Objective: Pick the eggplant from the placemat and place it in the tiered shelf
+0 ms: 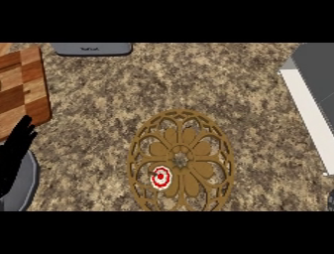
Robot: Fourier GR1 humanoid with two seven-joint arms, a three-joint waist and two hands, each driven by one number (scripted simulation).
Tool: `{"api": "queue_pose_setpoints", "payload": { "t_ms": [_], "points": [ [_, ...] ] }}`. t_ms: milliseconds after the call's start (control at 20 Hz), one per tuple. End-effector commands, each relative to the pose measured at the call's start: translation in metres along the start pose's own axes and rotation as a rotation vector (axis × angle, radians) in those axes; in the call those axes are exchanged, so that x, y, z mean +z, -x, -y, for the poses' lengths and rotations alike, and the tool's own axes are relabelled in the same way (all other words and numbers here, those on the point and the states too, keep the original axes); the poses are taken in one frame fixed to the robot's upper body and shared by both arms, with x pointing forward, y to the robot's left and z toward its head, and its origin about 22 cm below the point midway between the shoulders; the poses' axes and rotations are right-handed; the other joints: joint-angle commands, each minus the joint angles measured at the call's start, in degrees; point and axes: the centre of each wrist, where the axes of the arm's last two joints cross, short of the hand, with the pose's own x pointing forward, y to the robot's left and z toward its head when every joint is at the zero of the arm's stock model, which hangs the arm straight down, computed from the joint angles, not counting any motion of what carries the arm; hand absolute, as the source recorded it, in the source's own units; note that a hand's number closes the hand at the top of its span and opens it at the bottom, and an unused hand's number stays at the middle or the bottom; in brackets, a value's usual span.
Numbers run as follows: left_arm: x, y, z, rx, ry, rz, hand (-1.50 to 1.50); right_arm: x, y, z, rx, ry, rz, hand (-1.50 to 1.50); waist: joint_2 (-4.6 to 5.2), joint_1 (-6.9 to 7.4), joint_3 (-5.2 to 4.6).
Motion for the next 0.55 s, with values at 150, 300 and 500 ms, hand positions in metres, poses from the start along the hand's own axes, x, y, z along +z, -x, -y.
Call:
{"api": "queue_pose_setpoints", "payload": {
  "t_ms": [150,300,500],
  "points": [
    [0.000,0.005,0.013,0.013,-0.015,-0.026,0.00,0.027,0.009,0.076,0.071,-0.003,-0.160,-1.50,-0.96,-1.74,-0.22],
    [0.006,0.003,-0.003,-0.009,-0.017,-0.027,0.00,0.033,0.016,0.094,0.107,-0.018,-0.171,-1.50,-1.61,-1.66,-0.29],
    [0.008,0.011,0.000,0.004,-0.042,-0.044,0.00,0.043,0.018,0.122,0.069,-0.045,-0.125,-1.50,-2.25,-2.93,-0.48]
  ]
}}
